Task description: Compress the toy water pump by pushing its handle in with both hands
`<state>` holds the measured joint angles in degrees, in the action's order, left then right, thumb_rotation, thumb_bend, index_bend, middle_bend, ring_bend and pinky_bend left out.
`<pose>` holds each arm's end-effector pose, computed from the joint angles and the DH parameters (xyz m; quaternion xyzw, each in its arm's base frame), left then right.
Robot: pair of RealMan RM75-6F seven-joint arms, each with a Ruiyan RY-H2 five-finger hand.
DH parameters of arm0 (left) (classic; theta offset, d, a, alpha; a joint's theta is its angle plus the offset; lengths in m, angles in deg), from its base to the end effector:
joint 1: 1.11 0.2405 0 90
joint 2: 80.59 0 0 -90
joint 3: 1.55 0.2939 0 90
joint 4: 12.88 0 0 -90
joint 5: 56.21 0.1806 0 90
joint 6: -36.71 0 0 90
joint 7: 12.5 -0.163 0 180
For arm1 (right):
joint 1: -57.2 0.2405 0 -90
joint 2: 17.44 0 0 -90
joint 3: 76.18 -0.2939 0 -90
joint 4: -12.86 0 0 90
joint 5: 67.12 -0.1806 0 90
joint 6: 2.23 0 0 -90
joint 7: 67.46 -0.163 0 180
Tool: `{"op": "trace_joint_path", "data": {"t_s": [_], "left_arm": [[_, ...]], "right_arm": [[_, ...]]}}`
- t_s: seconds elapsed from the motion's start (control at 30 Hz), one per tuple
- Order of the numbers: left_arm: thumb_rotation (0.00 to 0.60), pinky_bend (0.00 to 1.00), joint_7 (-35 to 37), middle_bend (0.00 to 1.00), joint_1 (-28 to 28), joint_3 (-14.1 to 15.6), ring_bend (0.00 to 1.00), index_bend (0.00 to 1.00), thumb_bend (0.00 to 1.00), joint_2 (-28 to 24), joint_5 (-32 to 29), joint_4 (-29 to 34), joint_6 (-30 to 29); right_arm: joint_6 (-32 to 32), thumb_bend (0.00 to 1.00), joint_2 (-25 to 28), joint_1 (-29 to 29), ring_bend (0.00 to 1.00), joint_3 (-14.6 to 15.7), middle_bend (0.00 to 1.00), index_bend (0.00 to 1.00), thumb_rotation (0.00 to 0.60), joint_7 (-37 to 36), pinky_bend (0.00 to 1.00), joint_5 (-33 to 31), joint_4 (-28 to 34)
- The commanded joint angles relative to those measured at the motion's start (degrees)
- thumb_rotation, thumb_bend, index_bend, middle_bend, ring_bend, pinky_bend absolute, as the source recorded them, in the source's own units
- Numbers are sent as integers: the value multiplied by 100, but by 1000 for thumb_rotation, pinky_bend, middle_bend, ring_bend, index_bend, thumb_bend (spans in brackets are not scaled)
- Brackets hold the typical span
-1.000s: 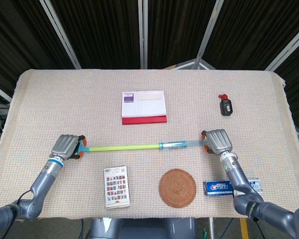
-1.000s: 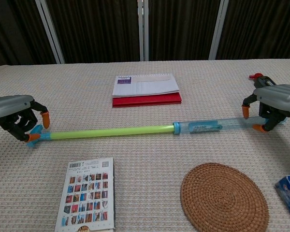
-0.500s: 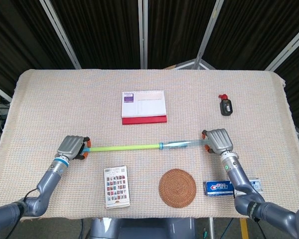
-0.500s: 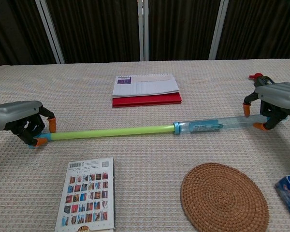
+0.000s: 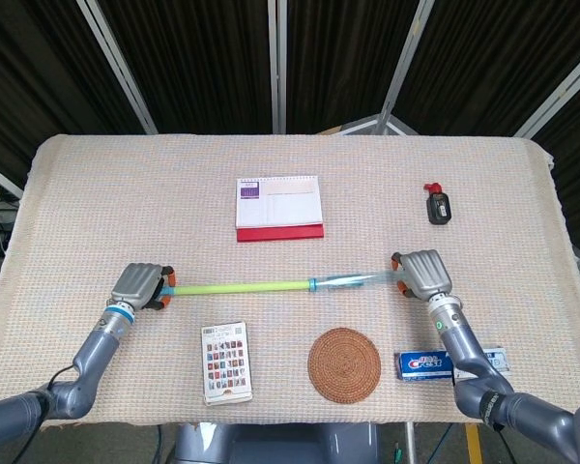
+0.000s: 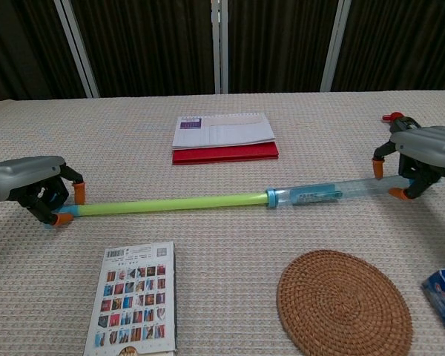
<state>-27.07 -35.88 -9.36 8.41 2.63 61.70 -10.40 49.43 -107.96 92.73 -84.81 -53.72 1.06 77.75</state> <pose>-0.2793 0.3609 -0.0002 -0.7063 -0.4783 -0.2637 0.4503 -0.2812 -0.3883 0.0219 0.7254 -0.3716 0.2804 0.5071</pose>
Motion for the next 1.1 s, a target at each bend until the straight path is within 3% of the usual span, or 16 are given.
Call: {"op": "trace_joint_path", "data": {"t_s": [0.03, 0.57, 1.1], "left_arm": [[600, 909, 63, 789, 1, -38, 726, 735, 459, 0, -10, 29, -41], [600, 909, 150, 790, -141, -255, 726, 753, 459, 46, -133, 301, -192], [600, 909, -44, 791, -366, -327, 726, 765, 458, 312, -258, 384, -278]], "right_arm": [[29, 389, 25, -1, 1000, -2, 1000, 650, 600, -1, 1000, 22, 74], [152, 388, 243, 72, 1000, -155, 1000, 653, 600, 418, 1000, -216, 1091], [108, 399, 177, 283, 1000, -221, 1000, 659, 600, 781, 1000, -447, 1425]]}}
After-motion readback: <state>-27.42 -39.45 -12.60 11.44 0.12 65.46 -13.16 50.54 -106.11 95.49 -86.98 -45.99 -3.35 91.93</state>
